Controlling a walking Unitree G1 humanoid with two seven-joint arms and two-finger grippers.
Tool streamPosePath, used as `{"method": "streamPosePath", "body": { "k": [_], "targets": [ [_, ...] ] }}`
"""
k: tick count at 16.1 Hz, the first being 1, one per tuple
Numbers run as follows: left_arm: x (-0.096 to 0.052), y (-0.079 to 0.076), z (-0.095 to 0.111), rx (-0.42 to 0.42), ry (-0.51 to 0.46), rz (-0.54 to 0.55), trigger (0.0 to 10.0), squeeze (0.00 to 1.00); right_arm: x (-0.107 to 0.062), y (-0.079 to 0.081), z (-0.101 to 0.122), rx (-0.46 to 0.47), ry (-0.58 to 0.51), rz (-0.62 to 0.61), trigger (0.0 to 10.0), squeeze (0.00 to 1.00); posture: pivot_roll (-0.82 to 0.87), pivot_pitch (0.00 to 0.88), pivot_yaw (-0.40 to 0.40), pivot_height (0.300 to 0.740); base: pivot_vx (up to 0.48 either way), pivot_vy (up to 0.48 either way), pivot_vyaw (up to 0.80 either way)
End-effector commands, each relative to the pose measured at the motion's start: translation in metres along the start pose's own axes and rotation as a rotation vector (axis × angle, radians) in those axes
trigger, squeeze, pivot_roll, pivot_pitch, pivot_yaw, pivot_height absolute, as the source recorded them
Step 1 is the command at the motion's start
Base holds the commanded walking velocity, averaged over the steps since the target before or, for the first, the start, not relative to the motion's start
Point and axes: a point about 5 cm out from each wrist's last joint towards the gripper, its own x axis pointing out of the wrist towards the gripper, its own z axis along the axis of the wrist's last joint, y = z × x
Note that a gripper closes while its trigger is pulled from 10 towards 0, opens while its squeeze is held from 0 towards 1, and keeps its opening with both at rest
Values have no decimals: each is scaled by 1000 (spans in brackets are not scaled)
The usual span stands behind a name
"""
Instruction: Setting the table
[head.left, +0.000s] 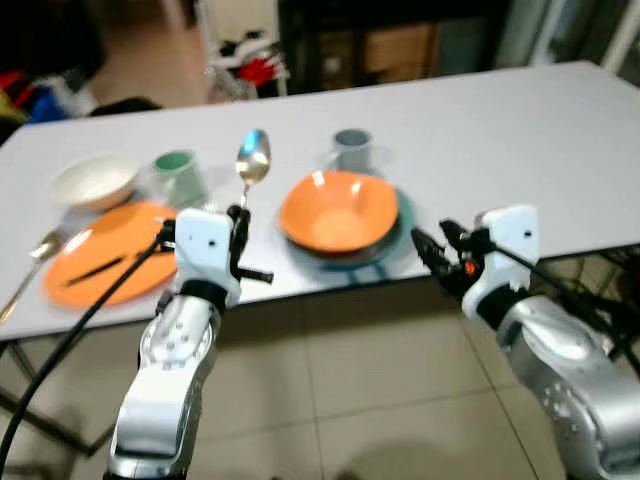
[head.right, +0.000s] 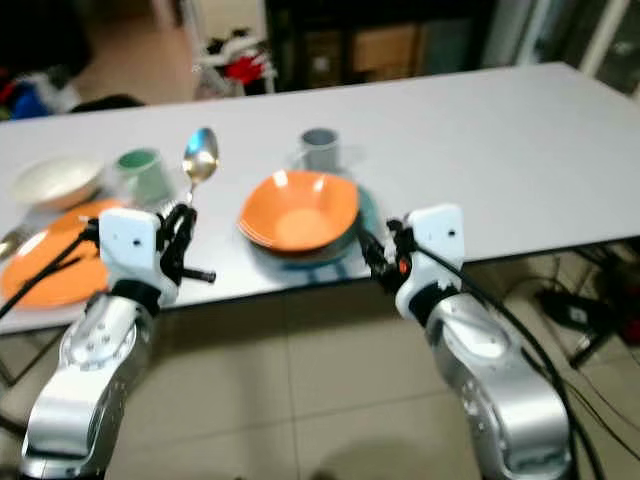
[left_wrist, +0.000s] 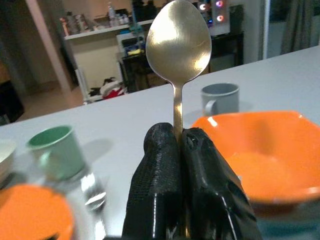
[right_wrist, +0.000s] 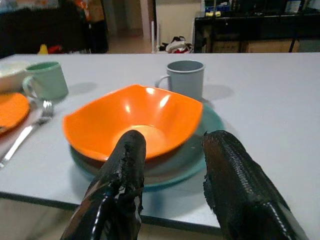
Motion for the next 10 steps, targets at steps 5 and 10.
{"method": "streamPosePath", "body": {
  "k": [5, 10],
  "targets": [
    [1, 12, 1, -11, 27, 83, 10000, 0, -5, 6, 13, -18, -18, 175, 10000, 0, -131, 0, 100, 740, 337, 0, 0],
    [10, 6, -10, -94, 144, 17, 10000, 0, -11, 7, 18, -79, 13, 282, 10000, 0, -131, 0, 108, 740, 65, 0, 0]
  ]
}}
